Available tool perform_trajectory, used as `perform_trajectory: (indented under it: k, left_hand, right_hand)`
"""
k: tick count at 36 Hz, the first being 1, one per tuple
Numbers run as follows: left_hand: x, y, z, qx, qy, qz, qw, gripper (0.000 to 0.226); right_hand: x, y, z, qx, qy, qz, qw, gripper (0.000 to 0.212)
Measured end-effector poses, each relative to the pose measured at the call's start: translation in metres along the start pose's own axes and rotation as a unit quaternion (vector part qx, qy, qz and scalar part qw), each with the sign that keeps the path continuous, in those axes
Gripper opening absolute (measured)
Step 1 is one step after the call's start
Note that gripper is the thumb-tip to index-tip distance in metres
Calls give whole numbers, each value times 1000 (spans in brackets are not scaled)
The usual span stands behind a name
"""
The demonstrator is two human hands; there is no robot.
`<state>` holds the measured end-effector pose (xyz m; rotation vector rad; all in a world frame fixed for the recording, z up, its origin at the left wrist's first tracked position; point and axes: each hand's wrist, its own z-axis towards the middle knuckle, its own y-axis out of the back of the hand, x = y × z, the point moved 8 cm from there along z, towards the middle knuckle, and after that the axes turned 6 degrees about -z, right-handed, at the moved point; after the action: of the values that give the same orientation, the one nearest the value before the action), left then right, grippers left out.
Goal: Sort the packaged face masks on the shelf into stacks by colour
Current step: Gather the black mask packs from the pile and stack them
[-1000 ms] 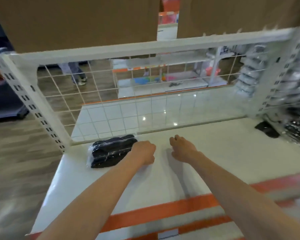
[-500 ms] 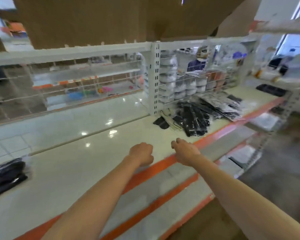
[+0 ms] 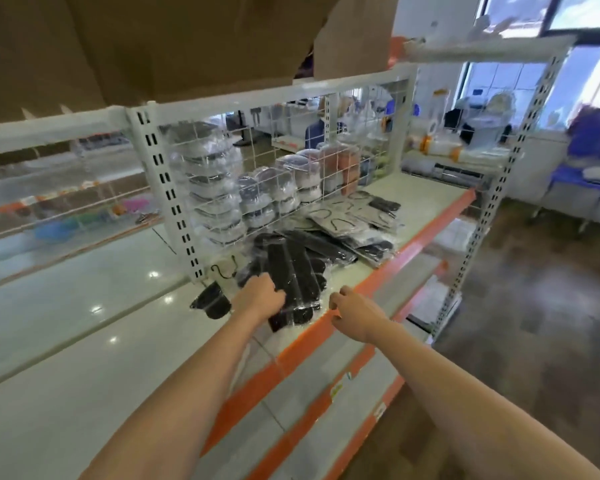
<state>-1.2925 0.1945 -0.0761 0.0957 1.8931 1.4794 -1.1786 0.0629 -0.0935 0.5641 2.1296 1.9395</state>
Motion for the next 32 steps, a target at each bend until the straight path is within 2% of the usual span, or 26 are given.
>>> perform_trajectory:
  k: [3,5,9,11,14,17,20,23,25,28,30,32]
  left_hand:
    - [6,-17,48,19,75,-12,997,74]
    - [7,-28,75,24,103,-22,994,93]
    - [12,-39,100,24,135,-34,990,107]
    - [16,-37,104,22,148,-58,987,93]
    - [21,-29,112,37,147,-104,983,48]
    - [26,-7,112,-15,144,-190,971,27]
    - [41,5,106,-58,186,-337,921,35]
    - [44,11,93,-78,225,-482,843,34]
    - [45,13,86,-101,237,-538,803,25]
    - [45,13,74,-153,253,-567,769,24]
    - [42,11,68,-194,260,-603,729,26]
    - [33,7,66,-211,243,-666,673,35]
  right_hand:
    - [-33,23,33,-3,-8,2,1000,32]
    - [-52,41,56,-30,-17,14,999,30]
    - [-70,52,92,-46,-25,39,998,25]
    - [-70,48,110,-36,-15,46,998,25]
    - [-65,37,140,-3,5,56,998,29]
    - [-58,25,166,30,22,49,998,39]
    - [-49,19,190,38,40,4,998,50]
    - [-36,27,208,13,76,-10,997,35]
    - [-29,37,218,4,99,19,995,26]
    - [-16,59,225,-7,148,81,986,19]
    - [-2,77,224,-22,187,135,973,24]
    - [16,91,216,-23,247,181,952,35]
